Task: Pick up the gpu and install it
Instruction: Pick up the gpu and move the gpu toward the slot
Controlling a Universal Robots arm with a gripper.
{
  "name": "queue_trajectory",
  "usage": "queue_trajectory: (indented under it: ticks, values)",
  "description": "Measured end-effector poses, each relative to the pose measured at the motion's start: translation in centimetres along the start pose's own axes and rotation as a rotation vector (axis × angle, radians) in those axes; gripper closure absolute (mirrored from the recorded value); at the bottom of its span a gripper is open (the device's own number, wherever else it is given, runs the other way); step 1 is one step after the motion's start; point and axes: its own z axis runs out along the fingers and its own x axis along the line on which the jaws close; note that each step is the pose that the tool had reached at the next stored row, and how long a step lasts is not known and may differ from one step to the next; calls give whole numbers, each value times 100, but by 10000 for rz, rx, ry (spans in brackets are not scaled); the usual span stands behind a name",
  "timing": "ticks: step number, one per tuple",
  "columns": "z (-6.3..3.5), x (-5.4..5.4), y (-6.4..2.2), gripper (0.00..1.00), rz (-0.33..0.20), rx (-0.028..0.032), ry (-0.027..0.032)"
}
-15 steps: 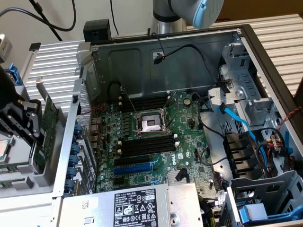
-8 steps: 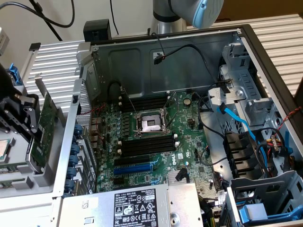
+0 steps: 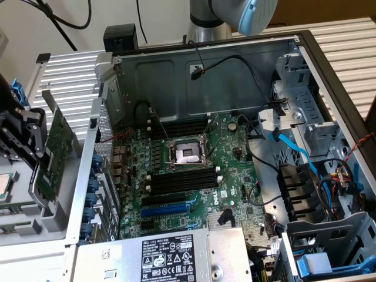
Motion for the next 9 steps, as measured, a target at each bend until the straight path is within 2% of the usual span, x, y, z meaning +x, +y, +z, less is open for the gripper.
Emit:
queue_trajectory:
  ticks: [9]
  values:
    - [-172,20,30,73,1,0,0]
